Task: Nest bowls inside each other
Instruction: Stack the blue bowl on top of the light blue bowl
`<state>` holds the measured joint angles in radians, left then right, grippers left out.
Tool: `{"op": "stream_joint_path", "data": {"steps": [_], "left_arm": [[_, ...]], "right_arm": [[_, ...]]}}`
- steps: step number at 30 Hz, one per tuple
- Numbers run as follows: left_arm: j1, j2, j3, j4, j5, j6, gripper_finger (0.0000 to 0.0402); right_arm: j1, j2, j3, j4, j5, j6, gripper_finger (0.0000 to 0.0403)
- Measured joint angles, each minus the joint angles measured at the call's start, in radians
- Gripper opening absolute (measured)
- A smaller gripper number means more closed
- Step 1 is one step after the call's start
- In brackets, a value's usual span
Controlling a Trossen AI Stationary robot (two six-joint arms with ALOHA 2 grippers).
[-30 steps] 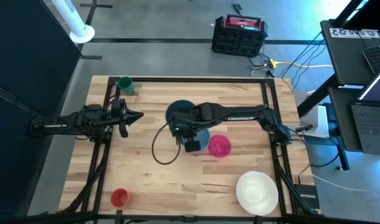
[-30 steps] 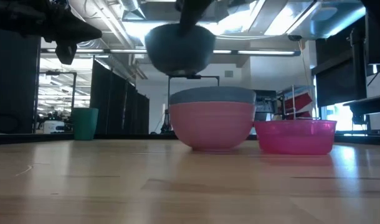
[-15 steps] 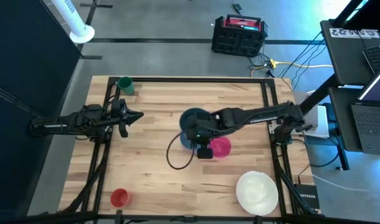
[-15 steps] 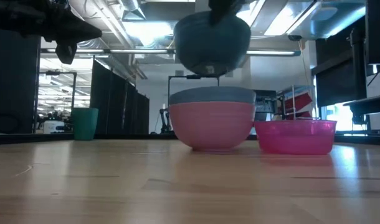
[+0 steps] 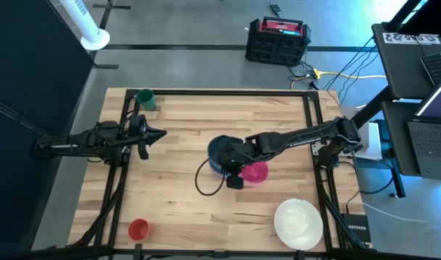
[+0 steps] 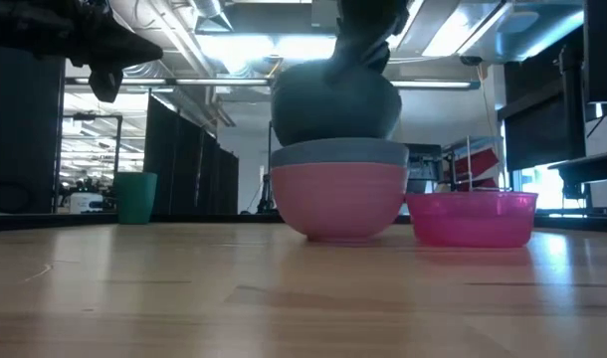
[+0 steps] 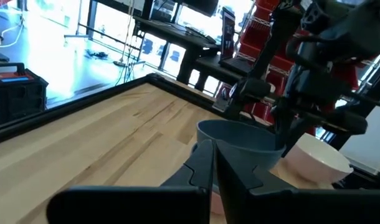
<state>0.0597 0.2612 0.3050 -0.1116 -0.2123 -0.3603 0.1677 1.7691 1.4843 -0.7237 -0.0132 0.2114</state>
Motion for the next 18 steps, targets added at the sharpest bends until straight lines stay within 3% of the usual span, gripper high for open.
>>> {"op": "stream_joint_path", "data": {"steps": [18], "left_arm": [[0.0,0.0,0.0,0.001,0.0,-0.007,0.0]], "right_arm": [[0.002,0.112,-0.007,0.016,-0.006,-0.036,0.0]]}}
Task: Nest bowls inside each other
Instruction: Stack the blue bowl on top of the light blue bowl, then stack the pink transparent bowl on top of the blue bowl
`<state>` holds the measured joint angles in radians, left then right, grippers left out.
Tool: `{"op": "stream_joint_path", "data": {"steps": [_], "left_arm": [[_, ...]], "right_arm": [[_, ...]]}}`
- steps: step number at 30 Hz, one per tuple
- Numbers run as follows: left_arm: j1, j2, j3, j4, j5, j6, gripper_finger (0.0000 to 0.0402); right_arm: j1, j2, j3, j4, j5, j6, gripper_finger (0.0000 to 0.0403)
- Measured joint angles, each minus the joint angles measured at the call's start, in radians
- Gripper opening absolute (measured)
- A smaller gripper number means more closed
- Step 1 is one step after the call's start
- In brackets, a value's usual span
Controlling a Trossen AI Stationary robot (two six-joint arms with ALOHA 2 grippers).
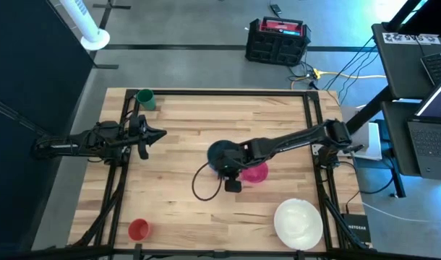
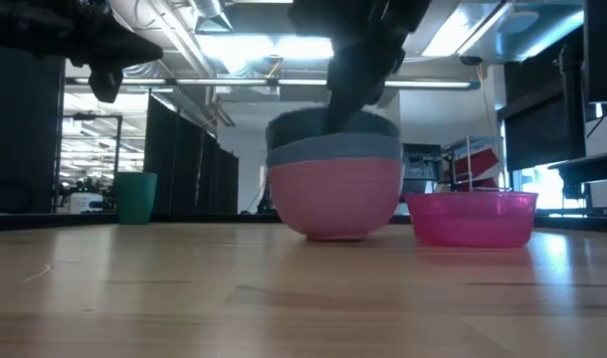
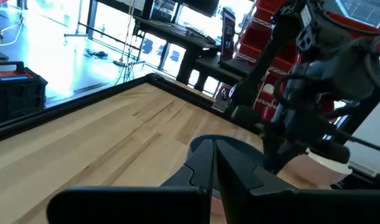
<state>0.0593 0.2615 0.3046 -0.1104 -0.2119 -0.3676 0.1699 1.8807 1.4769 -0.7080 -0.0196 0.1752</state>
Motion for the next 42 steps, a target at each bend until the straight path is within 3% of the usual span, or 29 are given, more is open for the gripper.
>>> {"op": "stream_joint_path", "data": {"steps": [13,30,39,42], "left_arm": [[0.0,0.0,0.0,0.002,0.0,0.003,0.0],[0.0,0.0,0.0,0.002,0.0,0.009,0.0],[0.0,0.0,0.0,0.002,0.0,0.016,0.0],[0.0,0.0,0.0,0.001,0.0,0.017,0.0]], "right_arm": [[-0.001,0.018,0.001,-0.011,0.008,-0.004,0.0012],[-0.001,0.005,0.014,-0.037,0.005,-0.02,0.0181],[-0.032,-0.162,0.008,-0.212,0.181,0.0,0.0182],[-0.036,-0.241,-0.067,-0.255,0.187,0.041,0.0182]]}}
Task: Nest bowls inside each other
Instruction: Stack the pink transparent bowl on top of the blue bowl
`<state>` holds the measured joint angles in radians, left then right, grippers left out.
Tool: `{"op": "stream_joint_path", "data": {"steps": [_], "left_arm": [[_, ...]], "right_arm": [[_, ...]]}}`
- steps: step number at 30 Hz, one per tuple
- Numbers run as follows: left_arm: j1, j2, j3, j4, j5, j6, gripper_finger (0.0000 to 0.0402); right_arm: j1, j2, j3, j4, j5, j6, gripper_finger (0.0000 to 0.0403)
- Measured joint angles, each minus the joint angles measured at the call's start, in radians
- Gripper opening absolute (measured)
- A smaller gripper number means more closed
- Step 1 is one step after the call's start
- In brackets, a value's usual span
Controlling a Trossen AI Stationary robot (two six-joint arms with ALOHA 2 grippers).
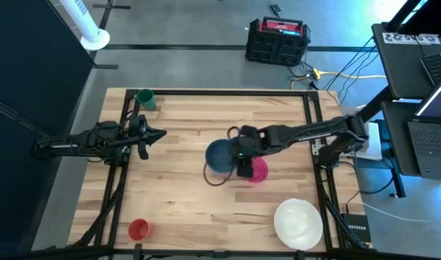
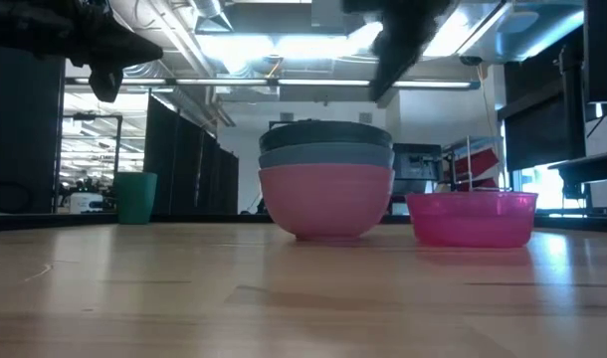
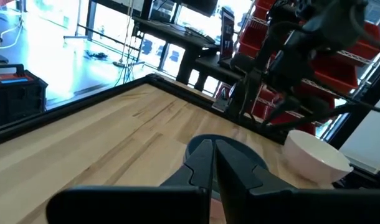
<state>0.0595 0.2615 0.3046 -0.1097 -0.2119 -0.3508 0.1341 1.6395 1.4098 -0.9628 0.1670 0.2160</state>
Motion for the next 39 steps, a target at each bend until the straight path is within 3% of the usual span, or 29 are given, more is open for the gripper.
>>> {"op": "stream_joint_path", "data": {"steps": [3,17,33,39], "left_arm": [[0.0,0.0,0.0,0.0,0.0,0.001,0.0],[0.0,0.0,0.0,-0.012,0.0,0.01,0.0],[0.0,0.0,0.0,-0.011,0.0,0.008,0.0],[0.0,0.0,0.0,-0.011,0.0,0.011,0.0]], "right_arm": [[0.003,-0.078,-0.128,0.019,-0.005,0.08,0.0182],[-0.005,-0.2,-0.507,0.195,-0.089,0.255,0.0182],[-0.098,-0.198,-0.589,0.297,-0.147,0.229,0.0181],[-0.1,-0.162,-0.589,0.316,-0.153,0.226,0.0157]]}}
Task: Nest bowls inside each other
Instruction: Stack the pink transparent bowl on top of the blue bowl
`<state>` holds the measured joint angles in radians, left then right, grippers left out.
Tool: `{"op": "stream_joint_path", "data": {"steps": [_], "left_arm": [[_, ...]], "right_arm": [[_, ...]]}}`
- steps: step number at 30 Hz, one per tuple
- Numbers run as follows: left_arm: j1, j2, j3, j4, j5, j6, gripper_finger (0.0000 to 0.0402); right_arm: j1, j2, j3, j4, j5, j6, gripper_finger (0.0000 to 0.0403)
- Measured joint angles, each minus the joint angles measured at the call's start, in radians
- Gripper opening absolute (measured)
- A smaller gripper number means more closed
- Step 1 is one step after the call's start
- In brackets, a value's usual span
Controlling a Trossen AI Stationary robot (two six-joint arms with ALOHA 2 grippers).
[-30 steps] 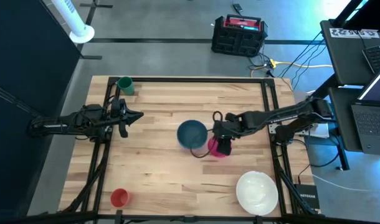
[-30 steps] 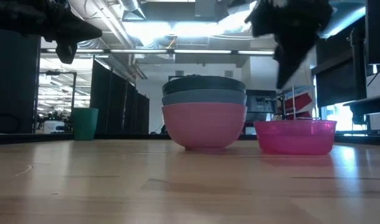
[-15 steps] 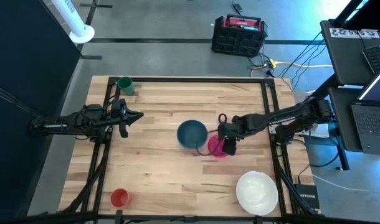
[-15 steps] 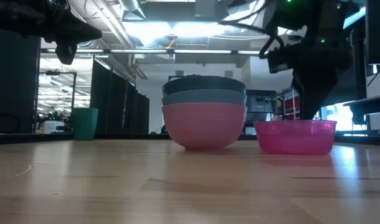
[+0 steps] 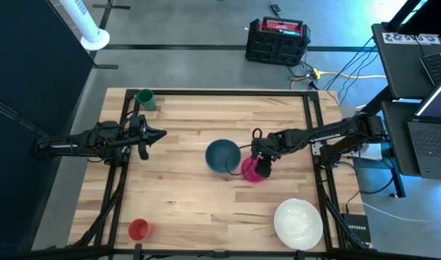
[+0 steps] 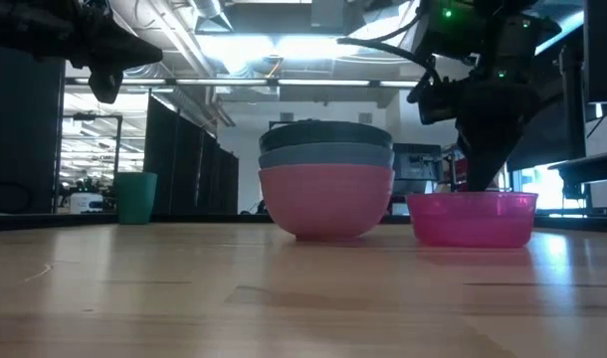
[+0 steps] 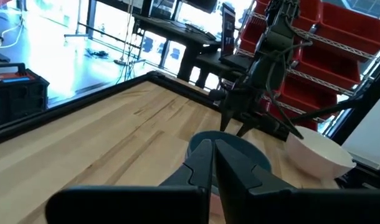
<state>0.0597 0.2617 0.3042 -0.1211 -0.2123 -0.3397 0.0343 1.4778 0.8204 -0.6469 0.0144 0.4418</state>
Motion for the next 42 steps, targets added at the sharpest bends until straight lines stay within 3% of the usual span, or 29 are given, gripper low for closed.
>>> {"op": "stream_joint_path", "data": {"steps": [7,14,16,24,37,42], "left_arm": [[0.0,0.0,0.0,0.0,0.0,0.003,0.0],[0.0,0.0,0.0,0.0,0.0,-0.001,0.0],[0.0,0.0,0.0,0.0,0.0,-0.001,0.0],[0.0,0.0,0.0,0.001,0.0,-0.001,0.0],[0.0,0.0,0.0,0.001,0.0,-0.002,0.0],[0.0,0.0,0.0,0.002,0.0,-0.002,0.0]], "right_arm": [[-0.002,0.043,0.0,0.023,-0.007,-0.003,0.0128],[-0.002,0.058,0.0,0.026,0.0,-0.003,0.0022],[-0.002,0.058,0.0,0.026,0.005,-0.002,0.0008],[-0.002,0.036,0.011,0.008,0.01,-0.001,0.0001],[-0.002,-0.05,0.29,-0.274,0.058,-0.084,0.0],[-0.002,-0.05,0.386,-0.308,0.087,-0.108,0.0]]}}
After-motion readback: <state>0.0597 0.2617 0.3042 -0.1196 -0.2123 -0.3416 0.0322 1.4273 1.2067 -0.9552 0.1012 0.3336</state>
